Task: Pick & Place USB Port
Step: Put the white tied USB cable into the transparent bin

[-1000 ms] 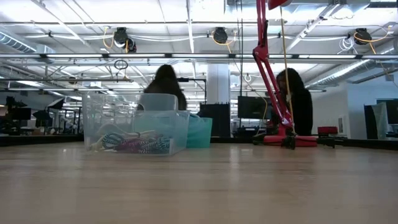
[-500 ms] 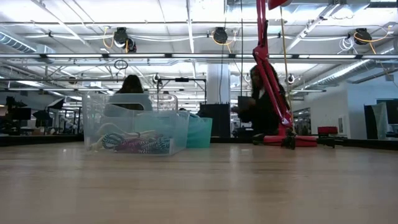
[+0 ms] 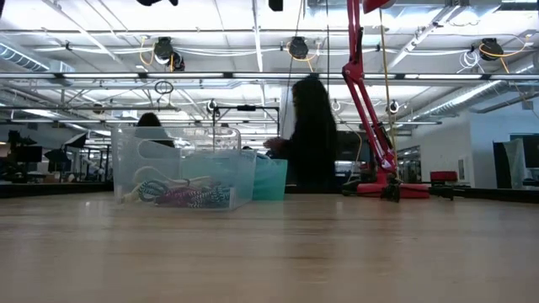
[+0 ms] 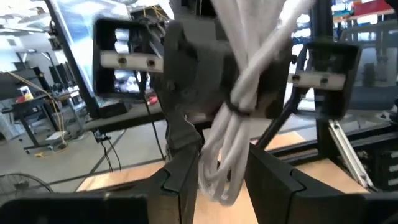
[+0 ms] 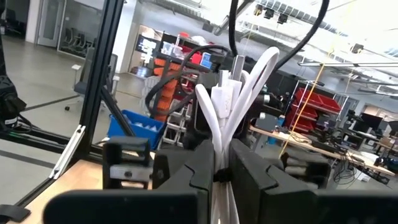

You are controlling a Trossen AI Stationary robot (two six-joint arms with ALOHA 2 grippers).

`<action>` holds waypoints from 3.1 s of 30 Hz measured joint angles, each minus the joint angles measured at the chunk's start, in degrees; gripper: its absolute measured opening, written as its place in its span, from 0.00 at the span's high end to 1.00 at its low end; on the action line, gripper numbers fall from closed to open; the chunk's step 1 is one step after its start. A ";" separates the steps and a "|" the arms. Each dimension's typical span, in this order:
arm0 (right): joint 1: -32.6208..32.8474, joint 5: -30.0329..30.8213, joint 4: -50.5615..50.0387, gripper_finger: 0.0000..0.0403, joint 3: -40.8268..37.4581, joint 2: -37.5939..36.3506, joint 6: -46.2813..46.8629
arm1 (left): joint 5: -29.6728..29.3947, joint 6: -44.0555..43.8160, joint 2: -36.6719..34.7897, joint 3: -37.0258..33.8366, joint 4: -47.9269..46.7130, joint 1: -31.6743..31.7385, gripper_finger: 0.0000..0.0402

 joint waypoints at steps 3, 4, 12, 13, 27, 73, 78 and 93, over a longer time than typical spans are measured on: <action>0.02 -0.04 0.04 0.94 0.00 0.00 0.00 | -0.01 -0.15 0.13 0.00 0.16 0.07 0.69; 0.02 -0.04 0.05 0.94 0.00 -0.03 0.00 | -0.03 -0.17 0.09 0.00 0.37 0.05 0.69; 0.02 -0.04 -0.17 0.94 0.00 -0.04 0.04 | -0.10 -0.15 0.07 0.00 0.74 0.05 0.77; 0.02 -0.02 -0.18 0.94 0.00 -0.04 0.04 | -0.10 -0.15 0.07 0.00 0.74 0.05 0.80; 2.56 7.59 -0.24 0.73 0.00 -0.04 -2.72 | -5.37 -10.83 0.00 0.00 -4.41 -2.87 0.97; 8.76 40.92 1.08 0.48 0.02 -2.25 -13.20 | 1.12 -80.93 -2.97 -0.02 -84.46 4.43 0.97; 8.89 40.90 1.06 0.47 0.02 -2.25 -13.16 | 2.45 -82.09 -2.49 -0.02 -84.46 5.35 0.97; 11.36 40.92 3.33 0.48 0.02 -2.25 -16.33 | 2.94 -83.08 -2.47 -0.02 -85.97 7.17 0.95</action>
